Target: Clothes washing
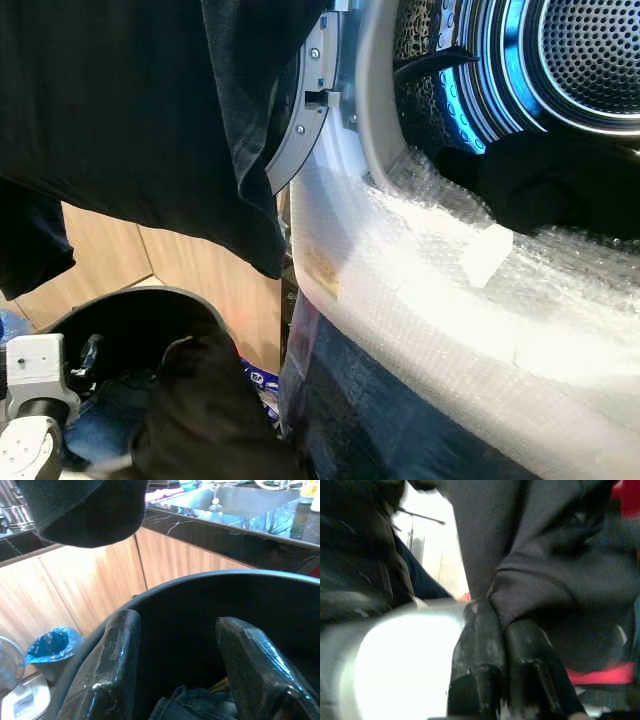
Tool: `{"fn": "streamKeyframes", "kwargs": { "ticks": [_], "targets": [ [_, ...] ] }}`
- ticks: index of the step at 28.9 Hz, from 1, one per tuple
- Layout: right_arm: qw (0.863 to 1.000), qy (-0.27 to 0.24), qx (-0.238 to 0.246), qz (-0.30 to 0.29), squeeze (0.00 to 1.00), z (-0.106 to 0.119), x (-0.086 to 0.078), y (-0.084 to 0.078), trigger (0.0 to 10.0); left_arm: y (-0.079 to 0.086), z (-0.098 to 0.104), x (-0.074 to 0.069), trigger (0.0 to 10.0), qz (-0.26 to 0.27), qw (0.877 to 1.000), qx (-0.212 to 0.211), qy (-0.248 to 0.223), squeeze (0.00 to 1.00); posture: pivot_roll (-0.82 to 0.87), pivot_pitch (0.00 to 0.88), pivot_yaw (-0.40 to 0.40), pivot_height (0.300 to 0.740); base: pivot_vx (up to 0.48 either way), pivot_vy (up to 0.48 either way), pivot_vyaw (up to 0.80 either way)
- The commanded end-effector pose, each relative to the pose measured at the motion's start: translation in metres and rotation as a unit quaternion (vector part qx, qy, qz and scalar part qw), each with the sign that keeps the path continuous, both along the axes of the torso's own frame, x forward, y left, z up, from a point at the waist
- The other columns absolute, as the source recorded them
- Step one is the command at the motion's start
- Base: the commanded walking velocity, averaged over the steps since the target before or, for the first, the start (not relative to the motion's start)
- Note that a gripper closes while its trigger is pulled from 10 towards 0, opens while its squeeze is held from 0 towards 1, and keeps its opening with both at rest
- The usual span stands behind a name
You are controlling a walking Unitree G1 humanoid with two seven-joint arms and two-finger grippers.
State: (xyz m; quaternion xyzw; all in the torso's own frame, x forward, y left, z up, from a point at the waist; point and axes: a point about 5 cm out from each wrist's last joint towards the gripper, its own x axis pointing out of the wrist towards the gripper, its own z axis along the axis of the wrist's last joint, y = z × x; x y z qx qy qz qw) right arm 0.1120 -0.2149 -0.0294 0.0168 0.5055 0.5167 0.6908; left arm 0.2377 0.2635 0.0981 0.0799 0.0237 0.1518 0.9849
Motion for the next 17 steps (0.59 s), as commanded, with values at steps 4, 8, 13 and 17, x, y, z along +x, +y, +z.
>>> {"fn": "streamKeyframes", "kwargs": {
  "ticks": [4, 8, 13, 17],
  "targets": [
    [0.997, -0.019, -0.055, -0.042, 0.0, -0.021, 0.009, -0.004, 0.0, 0.006, -0.001, -0.003, 10.0, 0.013, 1.0, 0.012, -0.007, 0.0, 0.15, 0.0, -0.039, 0.74, 0.0, 0.0, 0.0],
    [0.995, -0.045, 0.008, -0.089, 0.0, -0.019, 0.029, 0.011, 0.0, 0.022, -0.015, -0.012, 10.0, 0.074, 0.997, 0.009, 0.025, 0.0, 0.16, 0.0, -0.039, 0.74, 0.0, 0.0, 0.0],
    [0.984, -0.093, 0.079, -0.128, 0.0, 0.001, 0.061, 0.023, 0.0, 0.06, -0.061, -0.053, 10.0, 0.274, 0.946, -0.097, 0.144, 0.0, 0.15, 0.0, -0.039, 0.74, 0.0, 0.0, 0.0],
    [0.98, -0.109, 0.119, -0.12, 0.0, 0.011, 0.072, 0.03, 0.0, 0.07, -0.079, -0.074, 10.0, 0.318, 0.918, -0.158, 0.178, 0.0, 0.15, 0.0, -0.045, 0.74, 0.0, 0.0, 0.0]
  ]
}}
